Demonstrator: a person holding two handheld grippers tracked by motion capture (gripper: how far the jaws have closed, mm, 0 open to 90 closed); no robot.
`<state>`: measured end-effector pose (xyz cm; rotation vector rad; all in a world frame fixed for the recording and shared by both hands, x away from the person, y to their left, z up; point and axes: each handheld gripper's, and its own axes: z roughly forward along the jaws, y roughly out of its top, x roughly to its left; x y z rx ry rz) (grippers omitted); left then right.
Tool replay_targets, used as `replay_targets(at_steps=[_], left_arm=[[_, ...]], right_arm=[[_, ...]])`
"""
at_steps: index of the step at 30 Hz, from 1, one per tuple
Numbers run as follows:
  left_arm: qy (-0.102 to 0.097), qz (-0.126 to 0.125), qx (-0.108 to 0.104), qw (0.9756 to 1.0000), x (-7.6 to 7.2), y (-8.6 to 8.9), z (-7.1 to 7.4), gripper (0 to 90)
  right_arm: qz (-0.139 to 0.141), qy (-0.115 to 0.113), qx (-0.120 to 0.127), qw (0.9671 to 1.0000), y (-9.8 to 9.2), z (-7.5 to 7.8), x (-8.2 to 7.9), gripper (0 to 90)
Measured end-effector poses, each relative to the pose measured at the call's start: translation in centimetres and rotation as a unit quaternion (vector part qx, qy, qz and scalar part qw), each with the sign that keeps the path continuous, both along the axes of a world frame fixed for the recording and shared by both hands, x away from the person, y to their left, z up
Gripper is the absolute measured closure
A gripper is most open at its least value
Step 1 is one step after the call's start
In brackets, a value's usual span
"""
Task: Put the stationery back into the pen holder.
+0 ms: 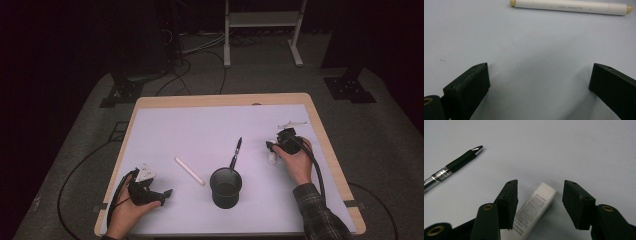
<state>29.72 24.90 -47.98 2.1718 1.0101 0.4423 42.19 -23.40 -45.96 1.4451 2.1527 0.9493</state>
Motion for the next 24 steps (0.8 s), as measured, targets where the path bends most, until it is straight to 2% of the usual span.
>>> replay_targets(at_steps=[7, 17, 24], left_arm=[[0.000, 0.000, 0.000, 1.0000, 0.01, 0.00, 0.00, 2.0], [0.000, 0.000, 0.000, 1.0000, 0.01, 0.00, 0.00, 2.0], [0.000, 0.000, 0.000, 1.0000, 0.01, 0.00, 0.00, 2.0]], right_arm=[[0.003, 0.012, 0.002, 0.9999, 0.03, -0.28, 0.15, 52.1], [0.000, 0.017, 0.007, 0.9998, -0.03, -0.37, 0.29, 55.6], [0.010, 0.021, 0.010, 0.9997, 0.02, -0.41, 0.35, 60.7]])
